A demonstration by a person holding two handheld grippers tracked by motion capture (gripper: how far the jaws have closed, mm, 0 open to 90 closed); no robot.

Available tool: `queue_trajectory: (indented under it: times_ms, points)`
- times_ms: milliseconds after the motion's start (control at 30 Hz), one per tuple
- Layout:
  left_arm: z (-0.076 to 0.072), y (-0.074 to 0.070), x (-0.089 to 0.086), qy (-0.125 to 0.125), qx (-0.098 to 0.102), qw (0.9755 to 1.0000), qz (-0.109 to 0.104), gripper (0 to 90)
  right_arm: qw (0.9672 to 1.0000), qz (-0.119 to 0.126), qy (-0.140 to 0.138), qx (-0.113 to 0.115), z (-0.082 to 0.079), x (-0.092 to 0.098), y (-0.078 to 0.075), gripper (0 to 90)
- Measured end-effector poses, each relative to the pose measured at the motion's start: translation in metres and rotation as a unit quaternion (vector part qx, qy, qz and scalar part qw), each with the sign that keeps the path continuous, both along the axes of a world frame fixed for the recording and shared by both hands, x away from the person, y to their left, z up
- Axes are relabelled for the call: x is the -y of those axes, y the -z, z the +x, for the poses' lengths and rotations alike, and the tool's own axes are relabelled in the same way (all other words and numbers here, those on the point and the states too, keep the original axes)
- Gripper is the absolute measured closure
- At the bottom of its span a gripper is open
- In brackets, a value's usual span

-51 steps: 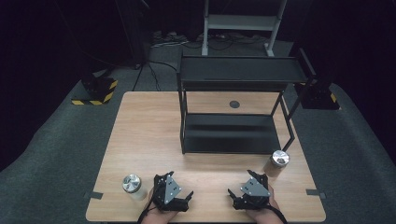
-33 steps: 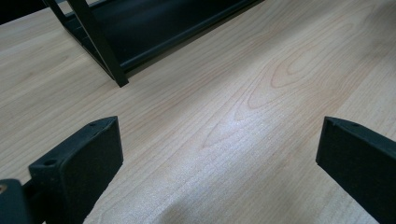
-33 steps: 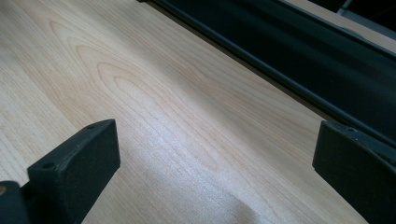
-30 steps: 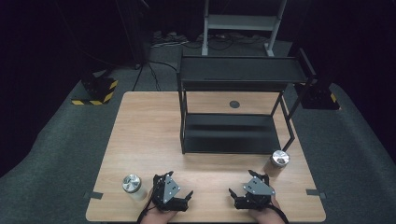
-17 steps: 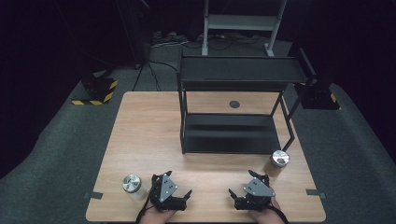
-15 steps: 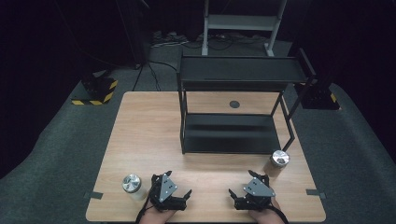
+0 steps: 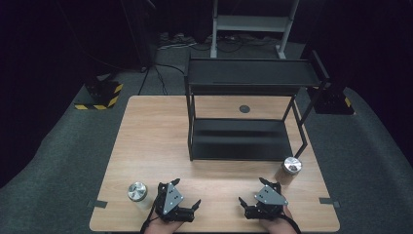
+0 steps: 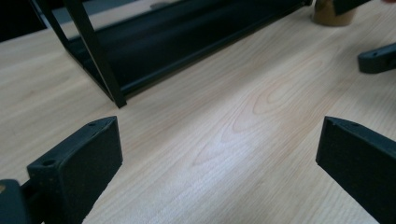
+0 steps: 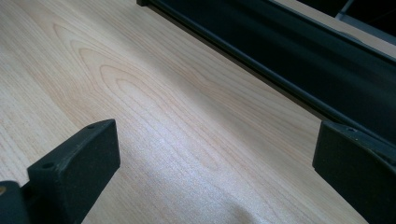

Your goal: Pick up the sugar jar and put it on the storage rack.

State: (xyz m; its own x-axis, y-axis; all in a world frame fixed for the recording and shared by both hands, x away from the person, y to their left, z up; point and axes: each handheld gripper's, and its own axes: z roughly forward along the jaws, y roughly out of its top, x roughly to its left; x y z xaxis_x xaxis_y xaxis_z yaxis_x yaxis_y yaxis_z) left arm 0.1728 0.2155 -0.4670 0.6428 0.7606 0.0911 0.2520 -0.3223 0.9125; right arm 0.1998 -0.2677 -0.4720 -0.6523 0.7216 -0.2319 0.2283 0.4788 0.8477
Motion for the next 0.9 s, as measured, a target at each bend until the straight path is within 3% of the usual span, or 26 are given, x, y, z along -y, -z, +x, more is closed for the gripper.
queue_trajectory:
  times_ms: [533,900]
  points:
    - [-0.023,-0.025,-0.018,0.013,0.055,0.9977,-0.036,0.4,1.0,0.001,0.0,-0.008,0.003,0.0,-0.002,0.0]
    - [-0.039,-0.036,-0.044,-0.019,0.07,0.9963,-0.046,0.4,1.0,0.004,0.0,-0.007,0.002,0.002,-0.001,0.0]
